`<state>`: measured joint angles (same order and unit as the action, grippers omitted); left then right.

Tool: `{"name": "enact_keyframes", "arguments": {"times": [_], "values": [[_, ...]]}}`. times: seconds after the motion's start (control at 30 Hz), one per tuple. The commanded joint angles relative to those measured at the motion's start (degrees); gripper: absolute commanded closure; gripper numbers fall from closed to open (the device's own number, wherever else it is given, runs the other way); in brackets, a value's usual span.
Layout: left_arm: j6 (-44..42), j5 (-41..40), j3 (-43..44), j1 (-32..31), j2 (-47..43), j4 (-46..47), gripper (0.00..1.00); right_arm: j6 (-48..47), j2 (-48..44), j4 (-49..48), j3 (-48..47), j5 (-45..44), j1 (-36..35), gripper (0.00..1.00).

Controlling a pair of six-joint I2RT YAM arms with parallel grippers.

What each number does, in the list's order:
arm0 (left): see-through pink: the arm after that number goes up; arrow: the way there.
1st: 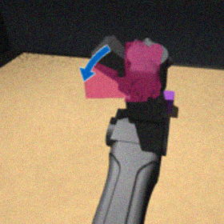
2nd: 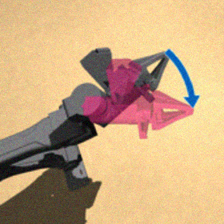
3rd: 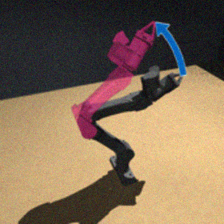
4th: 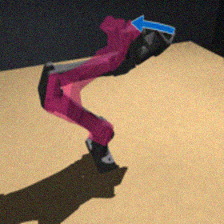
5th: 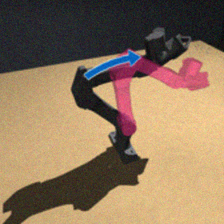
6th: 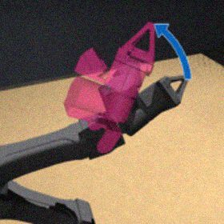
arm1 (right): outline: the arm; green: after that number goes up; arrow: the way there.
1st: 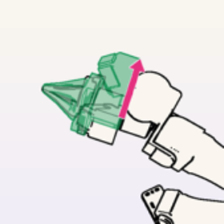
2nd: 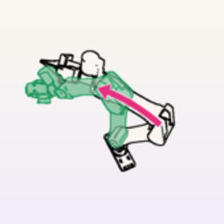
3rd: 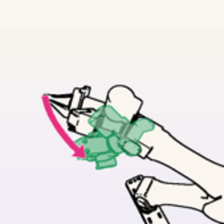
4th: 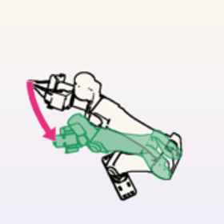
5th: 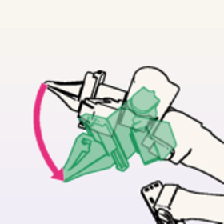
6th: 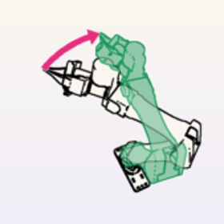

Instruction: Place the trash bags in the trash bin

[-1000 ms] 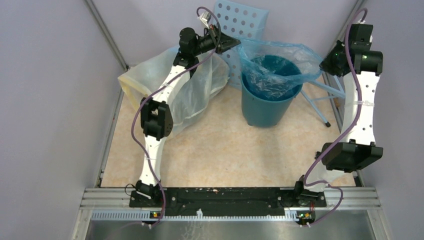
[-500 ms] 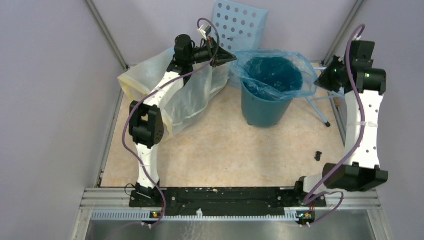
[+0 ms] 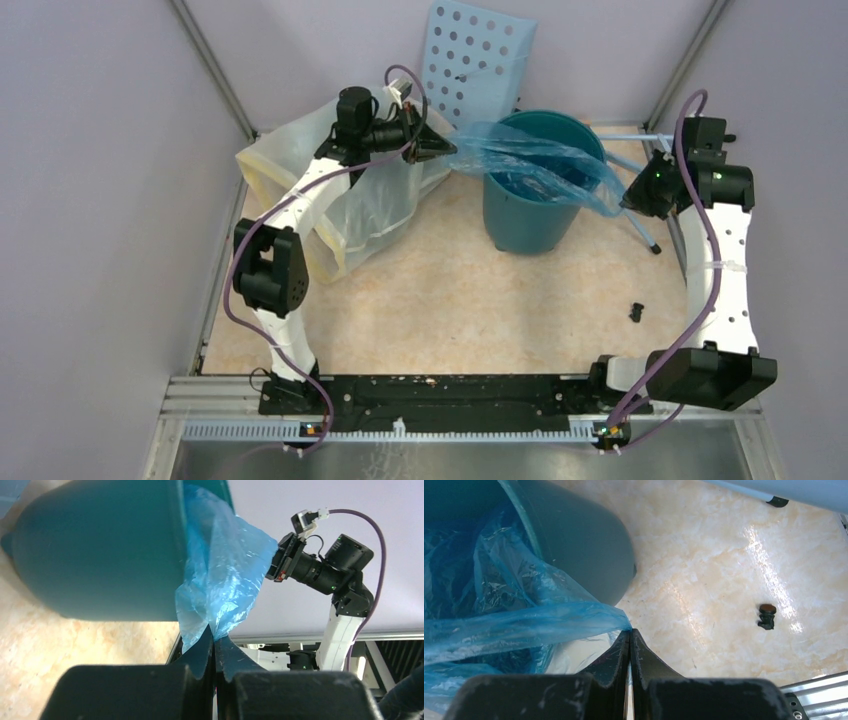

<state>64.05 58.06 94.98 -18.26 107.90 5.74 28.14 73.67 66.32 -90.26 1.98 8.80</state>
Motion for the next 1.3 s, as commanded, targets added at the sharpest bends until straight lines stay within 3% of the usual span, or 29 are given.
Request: {"name": "enact_keyframes", "arguments": {"times": [0.0, 0.13, 0.47, 0.77, 1.0, 1.13, 1.27], "values": [[-6.02, 0.15, -1.13, 1.56, -2.61, -5.31, 1.0, -0.15, -0.25, -1.41, 0.54, -1.7, 0.34, 1.0], [-10.07, -3.01, -1.83, 3.43, -4.69, -11.94, 1.0, -0.67, -1.03, -0.99, 1.56, -7.73, 0.34, 1.0], [-15.2, -4.81, -8.34, 3.98, -7.92, -15.87, 1.0, -0.17, -2.16, -5.97, 9.3, -12.15, 0.17, 1.0], [-19.18, -7.64, -5.35, 4.02, -5.89, -16.79, 1.0, -0.25, 2.97, -10.19, 4.85, -15.12, 0.24, 0.98], [-17.59, -7.22, -3.12, 3.87, -3.71, -14.84, 1.0, -0.72, 2.59, -15.03, 5.07, -10.08, 0.23, 0.9], [-16.58, -5.84, -4.18, 3.64, -4.57, -14.75, 1.0, -1.03, 1.56, -12.21, 3.76, -4.35, 0.15, 0.65], [-13.69, -3.67, -5.98, 2.97, -6.56, -12.87, 1.0, 1.66, -1.92, -10.25, 3.54, 2.09, 0.17, 0.63]]}}
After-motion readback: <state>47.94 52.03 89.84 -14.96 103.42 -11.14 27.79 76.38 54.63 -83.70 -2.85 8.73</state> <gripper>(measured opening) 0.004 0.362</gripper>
